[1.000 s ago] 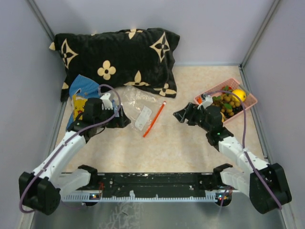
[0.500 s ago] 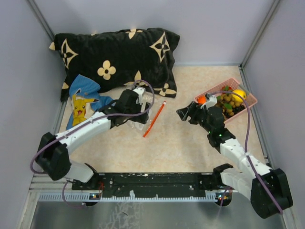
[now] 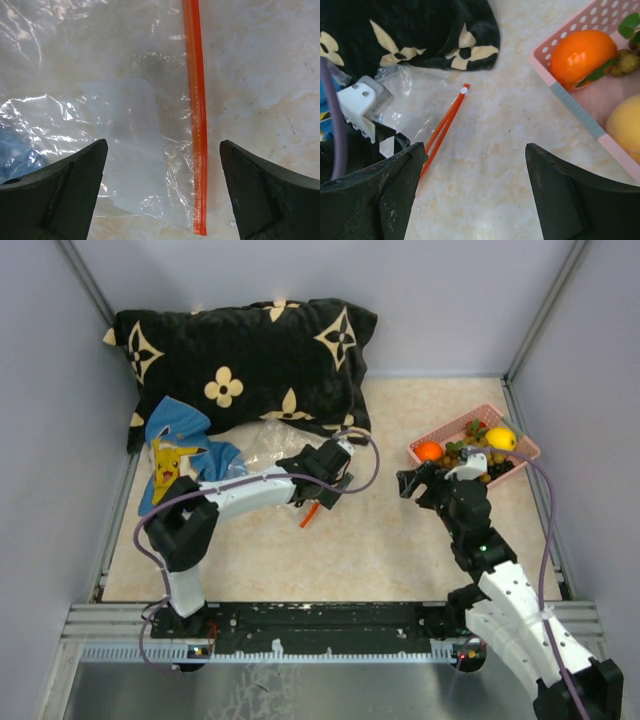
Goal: Place the food in the zip-top bag and seal the zipper
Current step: Pick up the zipper food storage bag at the center of the board.
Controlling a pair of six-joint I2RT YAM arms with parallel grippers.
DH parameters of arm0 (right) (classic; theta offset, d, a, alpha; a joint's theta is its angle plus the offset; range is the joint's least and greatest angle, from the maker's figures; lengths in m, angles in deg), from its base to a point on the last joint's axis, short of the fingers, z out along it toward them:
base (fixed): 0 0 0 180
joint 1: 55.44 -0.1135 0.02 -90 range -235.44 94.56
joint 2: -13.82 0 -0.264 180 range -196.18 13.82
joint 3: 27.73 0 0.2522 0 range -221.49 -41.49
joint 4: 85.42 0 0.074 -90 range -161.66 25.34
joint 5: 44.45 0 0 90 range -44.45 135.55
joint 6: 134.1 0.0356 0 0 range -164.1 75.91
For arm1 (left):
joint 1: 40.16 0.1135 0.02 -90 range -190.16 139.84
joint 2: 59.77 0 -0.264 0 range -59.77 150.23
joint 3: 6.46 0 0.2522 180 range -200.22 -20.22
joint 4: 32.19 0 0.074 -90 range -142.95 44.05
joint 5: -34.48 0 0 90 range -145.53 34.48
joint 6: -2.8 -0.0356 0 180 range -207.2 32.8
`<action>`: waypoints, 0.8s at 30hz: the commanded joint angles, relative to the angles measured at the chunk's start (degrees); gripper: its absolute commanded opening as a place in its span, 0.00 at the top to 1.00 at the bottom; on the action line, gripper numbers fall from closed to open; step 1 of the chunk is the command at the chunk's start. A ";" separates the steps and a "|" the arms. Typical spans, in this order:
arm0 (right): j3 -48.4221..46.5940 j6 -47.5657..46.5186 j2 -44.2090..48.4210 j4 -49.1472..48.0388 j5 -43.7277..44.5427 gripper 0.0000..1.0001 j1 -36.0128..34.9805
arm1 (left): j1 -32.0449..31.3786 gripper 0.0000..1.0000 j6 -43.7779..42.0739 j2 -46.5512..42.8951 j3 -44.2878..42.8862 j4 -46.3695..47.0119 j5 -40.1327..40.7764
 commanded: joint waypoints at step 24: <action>1.07 -1.78 4.20 4.02 10.15 0.14 -0.34 | -1.66 0.18 -10.32 4.81 -2.61 4.53 21.72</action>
